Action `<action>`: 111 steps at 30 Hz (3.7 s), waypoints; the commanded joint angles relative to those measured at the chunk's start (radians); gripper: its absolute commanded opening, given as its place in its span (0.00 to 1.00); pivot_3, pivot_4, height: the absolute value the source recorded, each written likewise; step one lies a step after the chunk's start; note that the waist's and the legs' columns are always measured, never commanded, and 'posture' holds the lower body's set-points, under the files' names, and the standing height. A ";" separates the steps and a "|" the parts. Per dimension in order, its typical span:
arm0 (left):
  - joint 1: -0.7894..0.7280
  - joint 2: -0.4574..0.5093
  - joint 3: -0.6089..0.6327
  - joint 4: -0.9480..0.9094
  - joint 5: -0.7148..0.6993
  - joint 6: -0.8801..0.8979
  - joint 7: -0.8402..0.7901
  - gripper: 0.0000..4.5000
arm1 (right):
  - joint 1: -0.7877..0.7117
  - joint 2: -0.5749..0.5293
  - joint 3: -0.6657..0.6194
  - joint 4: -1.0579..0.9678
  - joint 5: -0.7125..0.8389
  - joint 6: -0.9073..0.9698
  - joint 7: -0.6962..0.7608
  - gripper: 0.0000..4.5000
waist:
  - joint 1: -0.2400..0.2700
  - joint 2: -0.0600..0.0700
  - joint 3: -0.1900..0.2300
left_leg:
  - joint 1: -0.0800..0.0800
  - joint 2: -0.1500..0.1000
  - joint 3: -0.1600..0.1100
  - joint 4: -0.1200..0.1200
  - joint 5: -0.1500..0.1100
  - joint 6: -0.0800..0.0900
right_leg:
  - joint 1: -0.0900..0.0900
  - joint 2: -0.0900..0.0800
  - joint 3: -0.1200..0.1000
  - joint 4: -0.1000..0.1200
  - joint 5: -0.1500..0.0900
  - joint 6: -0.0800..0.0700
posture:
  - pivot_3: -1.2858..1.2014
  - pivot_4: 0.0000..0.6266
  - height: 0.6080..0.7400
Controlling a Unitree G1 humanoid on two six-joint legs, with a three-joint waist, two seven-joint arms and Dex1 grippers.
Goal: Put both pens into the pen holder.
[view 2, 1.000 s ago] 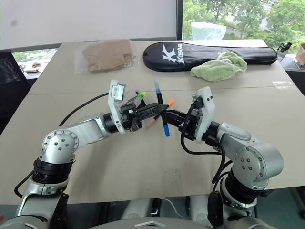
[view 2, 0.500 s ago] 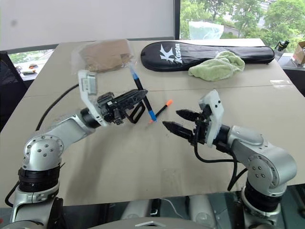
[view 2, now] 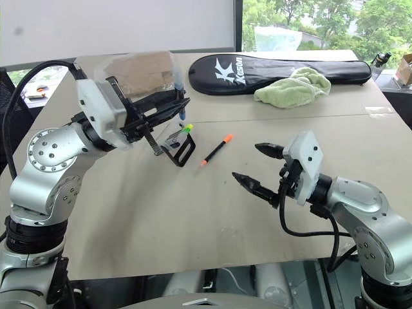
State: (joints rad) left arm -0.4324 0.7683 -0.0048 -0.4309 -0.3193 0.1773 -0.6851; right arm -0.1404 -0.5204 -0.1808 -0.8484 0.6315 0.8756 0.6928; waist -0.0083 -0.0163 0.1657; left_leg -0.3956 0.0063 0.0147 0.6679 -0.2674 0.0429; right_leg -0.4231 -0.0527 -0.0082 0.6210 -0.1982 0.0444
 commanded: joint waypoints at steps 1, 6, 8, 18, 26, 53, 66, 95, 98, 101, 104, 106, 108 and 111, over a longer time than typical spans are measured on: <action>0.002 -0.007 -0.067 0.004 0.144 -0.075 0.002 0.00 | 0.011 -0.039 -0.015 -0.017 0.001 -0.074 0.005 0.99 | 0.001 -0.002 0.001 | 0.000 0.000 0.000 0.000 0.000 0.000 | 0.000 0.000 0.000 0.000 0.000 0.000 | 0.52 0.24 1.00; -0.002 -0.070 -0.153 0.023 0.298 -0.073 0.058 0.00 | 0.037 -0.075 -0.029 -0.019 0.022 -0.093 -0.012 0.99 | 0.011 -0.005 0.003 | -0.001 0.000 0.000 0.001 -0.001 0.001 | 0.000 -0.001 0.000 0.000 0.000 0.000 | 0.52 0.24 1.00; -0.006 -0.088 -0.162 0.024 0.339 -0.045 0.074 0.00 | 0.047 -0.085 -0.029 -0.022 0.029 -0.097 -0.022 0.99 | 0.017 -0.005 0.003 | -0.001 0.000 0.000 0.001 -0.001 0.001 | 0.000 -0.001 0.000 0.000 0.000 0.000 | 0.52 0.24 1.00; -0.023 -0.107 -0.134 0.031 0.408 0.080 0.079 0.10 | 0.076 -0.103 -0.015 -0.023 0.033 -0.130 -0.066 1.00 | 0.022 -0.005 0.003 | -0.001 0.001 0.000 0.001 -0.001 0.001 | 0.000 -0.001 -0.001 0.000 0.001 0.002 | 0.52 0.24 1.00; -0.026 -0.176 -0.051 -0.081 0.082 0.175 -0.056 0.92 | 0.072 -0.110 -0.001 -0.005 0.037 -0.143 -0.083 1.00 | 0.021 -0.005 0.003 | -0.001 0.001 -0.001 0.002 -0.001 0.001 | 0.000 -0.001 -0.001 0.001 0.003 0.003 | 0.52 0.24 1.00; 0.108 0.008 -0.101 -0.092 -0.227 0.710 -0.120 0.99 | 0.166 -0.156 -0.038 -0.103 0.129 -0.099 -0.214 1.00 | 0.023 -0.006 0.003 | 0.001 0.001 0.001 0.003 0.000 0.001 | 0.000 0.000 0.001 0.004 0.000 0.001 | 0.52 0.24 1.00; 0.039 -0.155 -0.204 -0.021 -0.046 0.816 0.201 0.99 | 0.199 -0.206 -0.055 -0.126 0.163 -0.126 -0.159 1.00 | 0.024 -0.007 0.002 | 0.000 0.001 -0.001 0.004 0.000 0.001 | 0.001 0.000 0.000 0.004 0.000 0.000 | 0.52 0.24 1.00; 0.276 0.171 -0.078 0.029 -0.033 0.403 -0.295 0.01 | 0.421 -0.260 -0.035 -0.120 -0.013 -0.292 -0.045 1.00 | 0.022 -0.008 0.001 | 0.001 0.002 0.001 0.004 -0.001 0.001 | 0.000 -0.001 0.001 0.004 0.000 0.000 | 0.52 0.24 1.00; 0.334 0.254 -0.029 0.090 -0.013 0.281 -0.383 0.01 | 0.461 -0.280 -0.031 -0.140 0.010 -0.280 -0.010 1.00 | 0.025 -0.008 0.001 | 0.001 0.002 0.002 0.004 -0.001 0.001 | 0.000 -0.002 0.001 0.004 0.000 0.000 | 0.52 0.24 1.00; 0.348 0.293 0.000 0.104 -0.045 0.264 -0.456 0.27 | 0.501 -0.316 -0.010 -0.159 -0.022 -0.286 0.019 1.00 | 0.026 -0.008 0.001 | 0.001 0.002 0.002 0.004 -0.001 0.001 | 0.000 -0.002 0.000 0.004 0.000 0.000 | 0.52 0.24 1.00; 0.273 0.291 -0.006 0.068 -0.069 0.346 -0.449 0.58 | 0.530 -0.330 0.009 -0.160 -0.069 -0.311 0.027 1.00 | 0.027 -0.009 0.001 | 0.001 0.002 0.002 0.004 -0.001 0.001 | 0.000 -0.003 0.000 0.003 -0.001 0.001 | 0.52 0.24 1.00; 0.223 0.297 -0.022 0.029 -0.101 0.403 -0.472 0.79 | 0.532 -0.325 0.014 -0.157 -0.084 -0.318 0.022 1.00 | 0.028 -0.010 0.001 | 0.000 0.002 0.001 0.005 -0.001 0.001 | 0.000 -0.002 -0.001 0.003 -0.001 0.001 | 0.52 0.24 1.00; 0.127 0.293 -0.070 -0.031 -0.143 0.528 -0.475 0.79 | 0.530 -0.315 0.020 -0.148 -0.106 -0.327 0.011 1.00 | 0.026 -0.011 0.001 | 0.000 0.002 0.002 0.005 -0.001 0.001 | 0.000 -0.002 0.000 0.003 -0.001 0.001 | 0.52 0.24 1.00; -0.042 0.268 -0.215 -0.061 -0.089 0.711 -0.425 0.79 | 0.539 -0.301 0.037 -0.135 -0.139 -0.343 0.001 1.00 | 0.026 -0.012 0.001 | 0.001 0.002 0.002 0.005 -0.001 0.001 | 0.000 -0.001 0.000 0.003 -0.001 0.001 | 0.52 0.24 1.00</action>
State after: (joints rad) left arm -0.4338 1.0454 -0.1714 -0.4560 -0.4290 0.8045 -1.1339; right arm 0.3970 -0.8283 -0.1502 -0.9668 0.5080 0.5603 0.7014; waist 0.0175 -0.0279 0.1668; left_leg -0.3956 0.0068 0.0162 0.6728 -0.2680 0.0444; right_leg -0.4224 -0.0524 -0.0083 0.6250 -0.1988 0.0458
